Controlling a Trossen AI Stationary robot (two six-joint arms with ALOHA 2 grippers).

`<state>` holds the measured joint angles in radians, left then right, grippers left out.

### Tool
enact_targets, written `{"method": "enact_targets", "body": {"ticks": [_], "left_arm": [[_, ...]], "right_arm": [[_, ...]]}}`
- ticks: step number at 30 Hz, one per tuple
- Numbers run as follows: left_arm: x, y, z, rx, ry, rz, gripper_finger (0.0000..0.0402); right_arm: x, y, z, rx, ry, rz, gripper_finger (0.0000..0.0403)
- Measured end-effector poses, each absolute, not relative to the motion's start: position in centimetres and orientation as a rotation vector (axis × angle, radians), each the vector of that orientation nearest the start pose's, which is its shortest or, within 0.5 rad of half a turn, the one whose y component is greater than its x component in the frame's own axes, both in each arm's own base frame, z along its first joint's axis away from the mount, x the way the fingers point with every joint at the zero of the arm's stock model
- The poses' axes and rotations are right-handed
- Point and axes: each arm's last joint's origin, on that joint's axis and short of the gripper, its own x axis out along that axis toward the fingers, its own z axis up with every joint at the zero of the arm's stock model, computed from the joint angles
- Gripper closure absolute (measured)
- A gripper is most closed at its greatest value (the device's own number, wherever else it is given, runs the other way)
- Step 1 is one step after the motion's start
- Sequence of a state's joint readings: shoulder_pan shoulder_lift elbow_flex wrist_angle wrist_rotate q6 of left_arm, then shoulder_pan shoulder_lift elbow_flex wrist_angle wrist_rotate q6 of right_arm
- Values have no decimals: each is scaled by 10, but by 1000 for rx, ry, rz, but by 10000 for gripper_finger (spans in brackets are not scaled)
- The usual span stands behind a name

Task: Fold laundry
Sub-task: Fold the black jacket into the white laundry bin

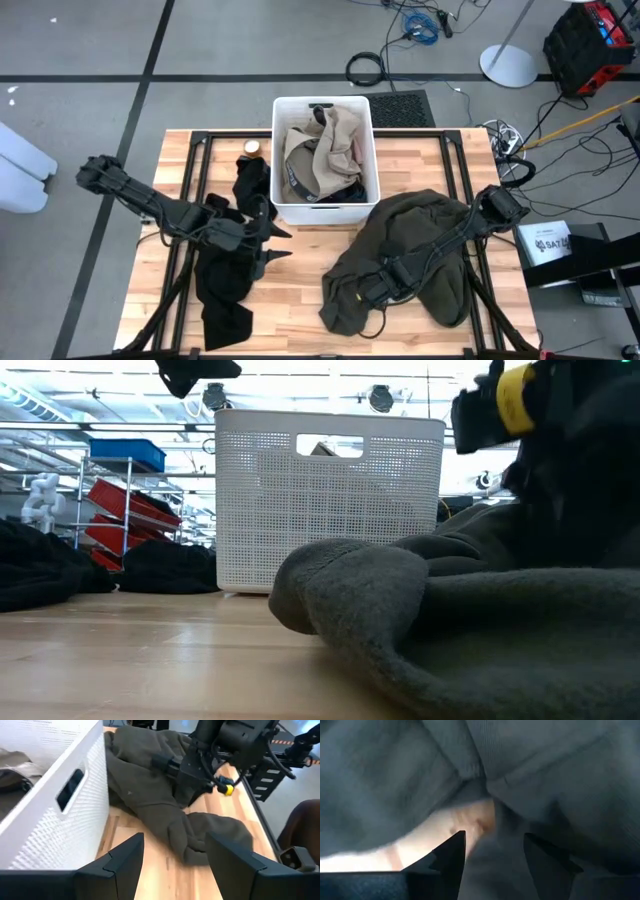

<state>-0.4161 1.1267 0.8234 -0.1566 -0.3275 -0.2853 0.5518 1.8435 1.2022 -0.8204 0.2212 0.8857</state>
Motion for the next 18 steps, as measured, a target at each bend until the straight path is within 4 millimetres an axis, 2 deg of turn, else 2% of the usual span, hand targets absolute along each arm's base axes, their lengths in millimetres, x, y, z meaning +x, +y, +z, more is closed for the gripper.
{"method": "enact_targets", "body": {"ticks": [7, 11, 14, 18], "left_arm": [[228, -87, 284, -149, 435, -5, 183], [227, -88, 284, -165, 435, -4, 183], [227, -88, 284, -176, 436, -5, 183], [228, -88, 285, -195, 422, -7, 183]], "right_arm": [[286, 160, 133, 296, 1191, -322, 216], [278, 156, 121, 334, 1138, -409, 228], [272, 157, 117, 331, 1124, -443, 270], [268, 161, 117, 313, 1148, -426, 367]]}}
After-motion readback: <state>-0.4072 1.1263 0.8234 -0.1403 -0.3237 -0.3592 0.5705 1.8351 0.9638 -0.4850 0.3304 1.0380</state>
